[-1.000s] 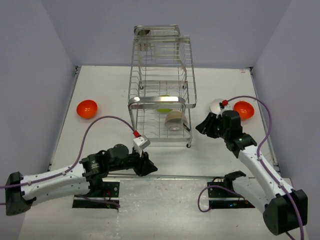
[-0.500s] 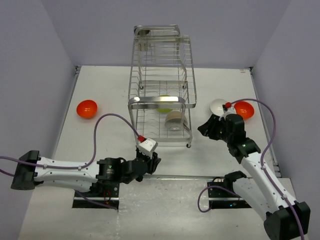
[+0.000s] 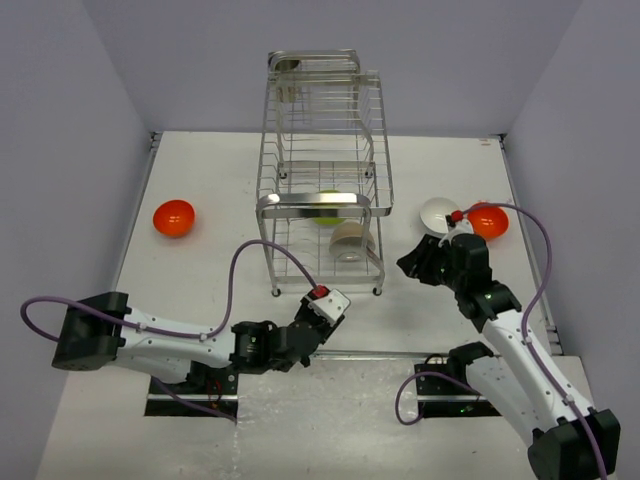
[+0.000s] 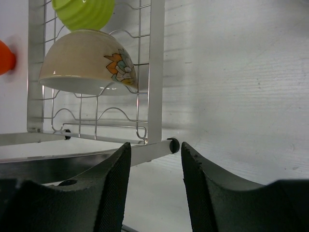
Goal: Unload the bowls from the dish rack
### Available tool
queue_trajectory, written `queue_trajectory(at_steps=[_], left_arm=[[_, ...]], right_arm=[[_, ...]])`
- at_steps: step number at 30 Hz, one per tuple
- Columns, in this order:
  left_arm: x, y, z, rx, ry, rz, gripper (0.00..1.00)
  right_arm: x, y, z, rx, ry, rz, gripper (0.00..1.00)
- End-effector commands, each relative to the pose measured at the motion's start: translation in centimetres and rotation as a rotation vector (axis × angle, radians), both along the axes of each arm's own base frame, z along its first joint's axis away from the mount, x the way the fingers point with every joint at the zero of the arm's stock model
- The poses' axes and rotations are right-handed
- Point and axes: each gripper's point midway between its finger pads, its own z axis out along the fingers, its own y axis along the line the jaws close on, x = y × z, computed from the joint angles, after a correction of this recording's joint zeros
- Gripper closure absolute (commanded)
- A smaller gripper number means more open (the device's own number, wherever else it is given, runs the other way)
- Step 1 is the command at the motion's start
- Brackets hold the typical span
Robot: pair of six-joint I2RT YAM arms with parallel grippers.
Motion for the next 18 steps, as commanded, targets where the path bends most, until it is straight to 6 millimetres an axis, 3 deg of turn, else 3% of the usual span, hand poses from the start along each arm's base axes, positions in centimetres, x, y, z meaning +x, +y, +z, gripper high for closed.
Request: queue_trajectory(at_steps=[1, 8, 12, 18], left_arm=[[1.8, -0.3, 4.0, -0.055, -0.138, 0.081, 0.57], [4.0, 0.8, 3.8, -0.02, -0.233, 0.219, 0.55], [6.7, 1.3, 2.1, 0.075, -0.246, 0.25, 0.55], [10.3, 2.3, 1.9, 0.093, -0.245, 0.254, 0.5]], right_arm=[[0.0, -0.4, 0.0, -0.024, -0.026, -0.003, 0.53], [0.0, -0.1, 1.5, 0.004, -0.056, 0.003, 0.51], [-0.2, -0.3, 2.6, -0.003, -0.076, -0.002, 0.5], [-0.4, -0.8, 3.1, -0.019, -0.106, -0.013, 0.49]])
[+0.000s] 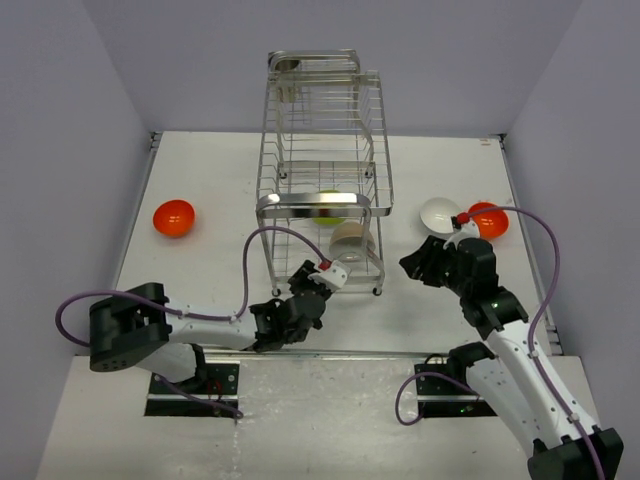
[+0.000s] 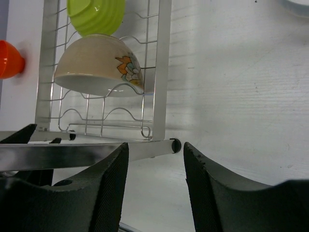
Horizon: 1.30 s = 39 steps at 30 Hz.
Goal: Unload the bowls from the dish rack
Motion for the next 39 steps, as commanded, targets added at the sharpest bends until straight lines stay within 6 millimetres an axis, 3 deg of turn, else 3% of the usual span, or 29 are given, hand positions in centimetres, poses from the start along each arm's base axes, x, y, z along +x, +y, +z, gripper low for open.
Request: queue_trajectory(at_steps=[1, 6, 15, 23, 32, 39], left_arm=[[1.7, -0.6, 2.7, -0.075, -0.051, -0.006, 0.5], [2.3, -1.3, 3.4, -0.127, -0.052, -0.05, 0.43], [2.9, -2.2, 4.3, -0.198, -0.084, -0.102, 0.41], [5.2, -2.1, 2.9, -0.211, -0.076, -0.067, 0.41], [6.2, -2.8, 1.5, -0.208, -0.065, -0.064, 0.44], [7.1, -2.7, 1.6, -0.222, -0.068, -0.057, 0.44]], right_arm=[[0.4, -0.3, 1.8, -0.016, -0.054, -0.01, 0.49], [0.4, -0.4, 1.5, -0.022, -0.047, -0.011, 0.49], [0.5, -0.6, 2.8, -0.029, -0.066, -0.017, 0.49], [0.2, -1.0, 3.7, -0.042, -0.082, -0.025, 0.49], [0.2, -1.2, 4.2, -0.054, -0.094, -0.028, 0.48], [0.2, -1.3, 4.2, -0.056, -0.095, -0.03, 0.48]])
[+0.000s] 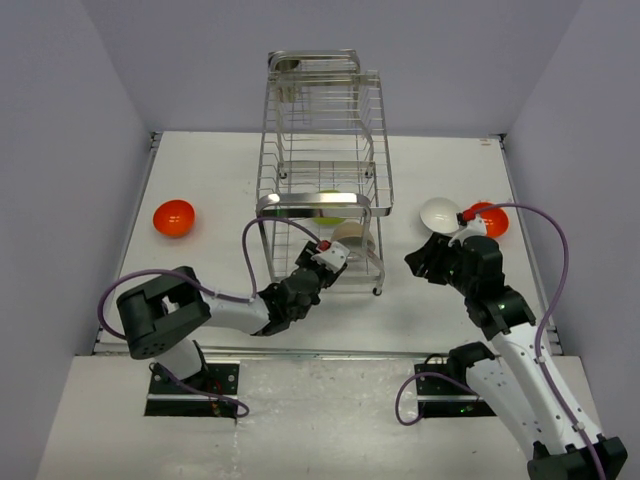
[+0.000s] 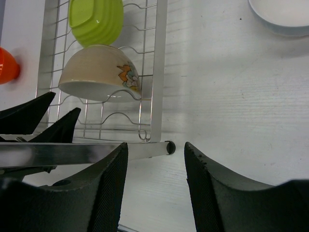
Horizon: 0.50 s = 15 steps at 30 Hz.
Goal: Unload the bowls from the dish rack
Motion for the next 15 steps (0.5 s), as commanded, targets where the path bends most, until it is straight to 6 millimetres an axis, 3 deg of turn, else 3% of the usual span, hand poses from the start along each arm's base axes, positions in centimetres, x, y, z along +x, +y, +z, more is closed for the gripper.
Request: queue_trajectory(at_steps=[1, 15], left_arm=[[1.3, -0.7, 2.7, -0.109, -0.047, 0.017, 0.44], [2.2, -1.3, 3.7, -0.145, -0.075, 0.012, 0.45]], right_arm=[[0.3, -0.2, 2.3, -0.007, -0.062, -0.003, 0.48], [0.3, -0.1, 2.4, -0.013, -0.063, 0.008, 0.48]])
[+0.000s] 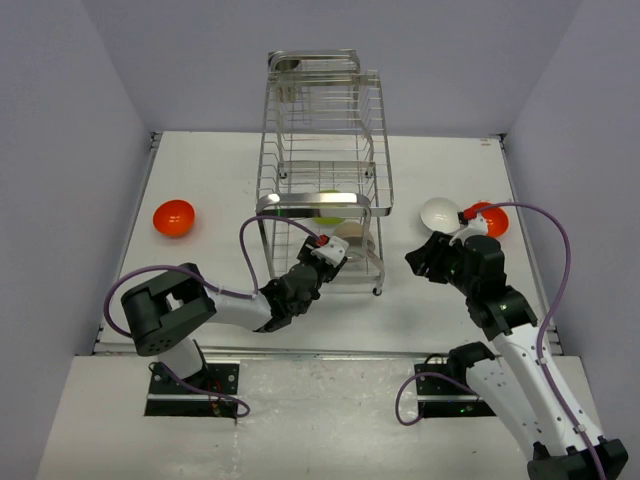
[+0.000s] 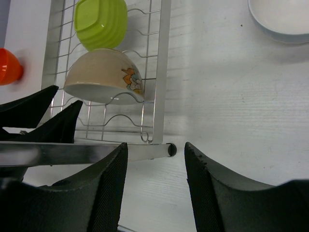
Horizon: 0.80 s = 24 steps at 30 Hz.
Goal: Unload the bowls from the dish rack
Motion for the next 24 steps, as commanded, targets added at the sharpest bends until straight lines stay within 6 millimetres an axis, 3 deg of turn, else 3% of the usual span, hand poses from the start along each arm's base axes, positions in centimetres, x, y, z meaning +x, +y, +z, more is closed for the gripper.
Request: queue_trajectory(at_steps=[1, 24], left_arm=[[1.0, -0.9, 2.8, -0.085, -0.057, 0.005, 0.45], [3.9, -1.6, 3.7, -0.057, -0.129, 0.038, 0.45]], right_arm=[[0.3, -0.1, 1.8, -0.008, -0.044, 0.001, 0.48], [0.3, 0.2, 2.5, -0.004, -0.05, 0.018, 0.48]])
